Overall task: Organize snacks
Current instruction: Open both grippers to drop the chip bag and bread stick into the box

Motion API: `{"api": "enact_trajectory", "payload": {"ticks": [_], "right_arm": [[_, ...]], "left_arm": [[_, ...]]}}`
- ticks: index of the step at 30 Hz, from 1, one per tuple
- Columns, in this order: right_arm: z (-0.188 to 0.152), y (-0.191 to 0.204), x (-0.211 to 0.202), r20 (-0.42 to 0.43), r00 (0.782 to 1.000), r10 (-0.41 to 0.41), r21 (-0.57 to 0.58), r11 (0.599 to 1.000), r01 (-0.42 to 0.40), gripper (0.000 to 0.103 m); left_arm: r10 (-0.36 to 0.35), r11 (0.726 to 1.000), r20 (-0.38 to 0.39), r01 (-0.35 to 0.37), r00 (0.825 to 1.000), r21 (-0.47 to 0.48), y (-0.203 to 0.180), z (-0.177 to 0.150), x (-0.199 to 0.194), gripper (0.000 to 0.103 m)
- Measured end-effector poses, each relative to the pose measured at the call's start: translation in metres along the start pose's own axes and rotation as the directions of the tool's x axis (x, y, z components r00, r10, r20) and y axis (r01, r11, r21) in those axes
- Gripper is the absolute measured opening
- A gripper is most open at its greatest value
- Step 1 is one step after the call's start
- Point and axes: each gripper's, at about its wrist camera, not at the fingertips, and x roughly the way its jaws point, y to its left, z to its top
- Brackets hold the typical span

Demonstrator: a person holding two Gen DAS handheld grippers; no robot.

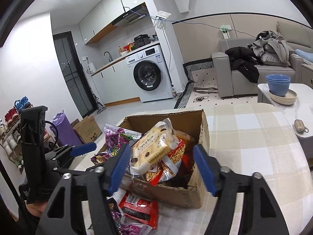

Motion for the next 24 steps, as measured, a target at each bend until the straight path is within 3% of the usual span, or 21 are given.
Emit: {"api": "enact_trajectory", "payload": {"ticks": [1,8,24], "right_arm": [[-0.001,-0.001,-0.002,0.002,1.0,0.002,0.003,1.0,-0.002,0.08],[-0.007,-0.003,-0.014,-0.006,1.0,-0.001,0.01,1.0,0.001,0.102],[-0.032,0.003,-0.026,-0.084,0.997,-0.001,-0.017,1.0,0.0,0.102]], "left_arm": [[0.003,1.0,0.002,-0.003,1.0,0.002,-0.001,-0.001,-0.001,0.102],[-0.025,1.0,0.017,0.025,1.0,0.002,-0.008,-0.011,-0.016,0.102],[-0.033,0.999,-0.001,0.033,0.999,-0.015,0.005,-0.06,-0.063,0.102]]}}
